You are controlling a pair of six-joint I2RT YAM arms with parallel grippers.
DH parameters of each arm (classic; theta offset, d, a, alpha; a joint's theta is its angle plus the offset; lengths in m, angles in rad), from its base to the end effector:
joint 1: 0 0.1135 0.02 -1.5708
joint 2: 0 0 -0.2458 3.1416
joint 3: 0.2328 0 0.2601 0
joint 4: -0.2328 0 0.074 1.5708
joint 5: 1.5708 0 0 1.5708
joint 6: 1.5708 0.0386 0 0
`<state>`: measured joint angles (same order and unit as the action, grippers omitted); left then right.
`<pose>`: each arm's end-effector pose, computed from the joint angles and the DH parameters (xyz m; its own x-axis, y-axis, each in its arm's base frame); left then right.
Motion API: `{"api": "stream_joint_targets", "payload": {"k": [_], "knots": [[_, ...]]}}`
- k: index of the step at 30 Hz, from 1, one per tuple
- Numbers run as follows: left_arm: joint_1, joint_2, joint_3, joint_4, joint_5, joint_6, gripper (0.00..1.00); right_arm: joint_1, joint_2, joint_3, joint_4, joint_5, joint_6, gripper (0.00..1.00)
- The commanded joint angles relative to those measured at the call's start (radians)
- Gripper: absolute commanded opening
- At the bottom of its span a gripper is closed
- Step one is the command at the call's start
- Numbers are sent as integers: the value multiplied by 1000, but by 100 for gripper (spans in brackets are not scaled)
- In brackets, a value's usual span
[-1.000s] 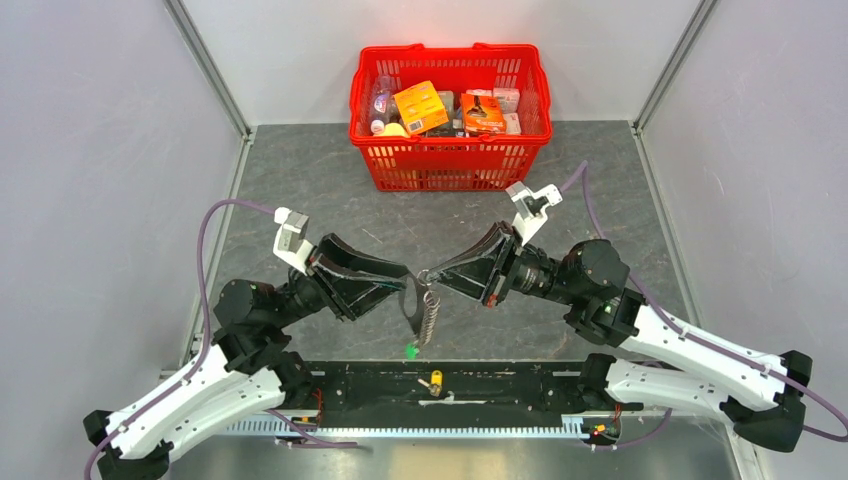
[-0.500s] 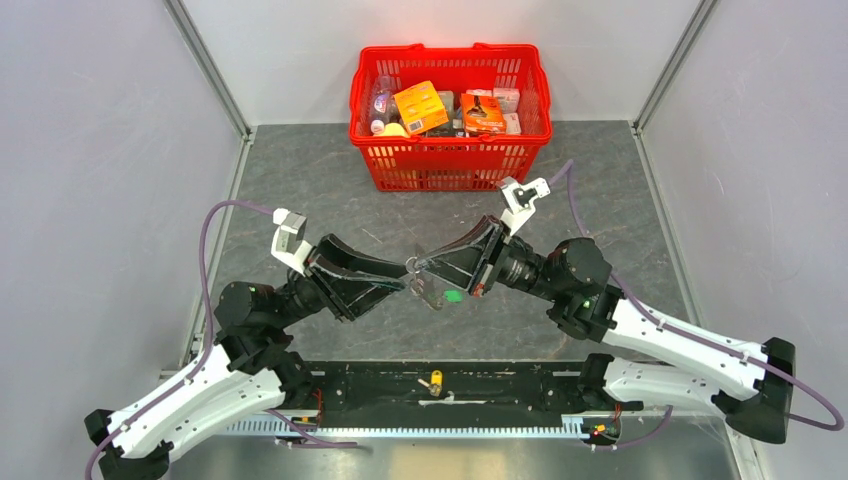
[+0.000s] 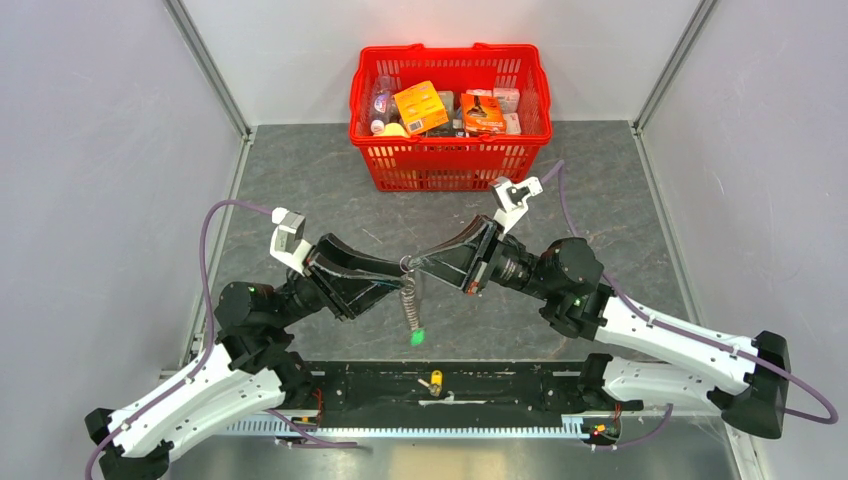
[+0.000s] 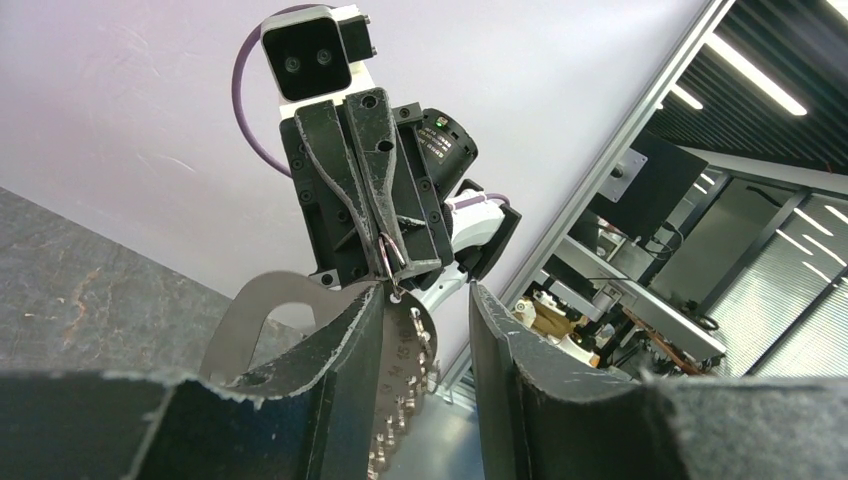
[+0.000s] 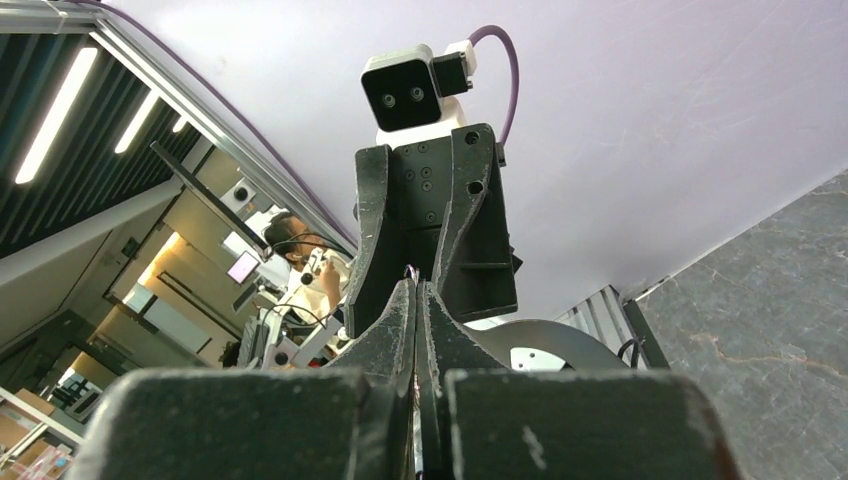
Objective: Put the keys on the keyring
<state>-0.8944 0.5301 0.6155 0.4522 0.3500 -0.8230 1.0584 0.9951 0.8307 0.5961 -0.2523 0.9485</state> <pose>0.0834 -0.1250 0.3756 -0.4543 -0.5343 -0.7128 0.8586 -0.0491 -0.5104 0.1126 0.2199 0.3841 -0.6565 0.4378 -0.6143 -0.7234 -0.1348 0.6771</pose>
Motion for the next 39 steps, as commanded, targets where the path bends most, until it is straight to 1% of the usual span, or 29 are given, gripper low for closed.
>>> {"api": "stream_joint_targets", "payload": {"k": [1, 13, 15, 22, 26, 34, 38, 39], "knots": [[-3, 2, 20, 38, 7, -11, 43, 9, 2, 4, 81, 12, 10, 0], [-3, 8, 31, 29, 0, 1, 31, 21, 0, 1, 78, 17, -1, 0], [-3, 10, 34, 28, 1, 1, 26, 24, -1, 1, 80, 15, -2, 0], [-3, 22, 45, 23, 8, 1, 15, 36, -4, 4, 78, 6, -14, 0], [-2, 29, 54, 17, 9, 2, 2, 45, -7, 7, 66, -12, -30, 0], [-3, 11, 67, -55, -19, 40, 2, 59, -47, -40, 13, -69, -74, 0], [-3, 9, 83, -104, -15, 56, 2, 60, -64, -18, -81, -123, -105, 0], [-3, 11, 88, -116, -5, 60, 2, 60, -73, -16, -102, -123, -115, 3]]}}
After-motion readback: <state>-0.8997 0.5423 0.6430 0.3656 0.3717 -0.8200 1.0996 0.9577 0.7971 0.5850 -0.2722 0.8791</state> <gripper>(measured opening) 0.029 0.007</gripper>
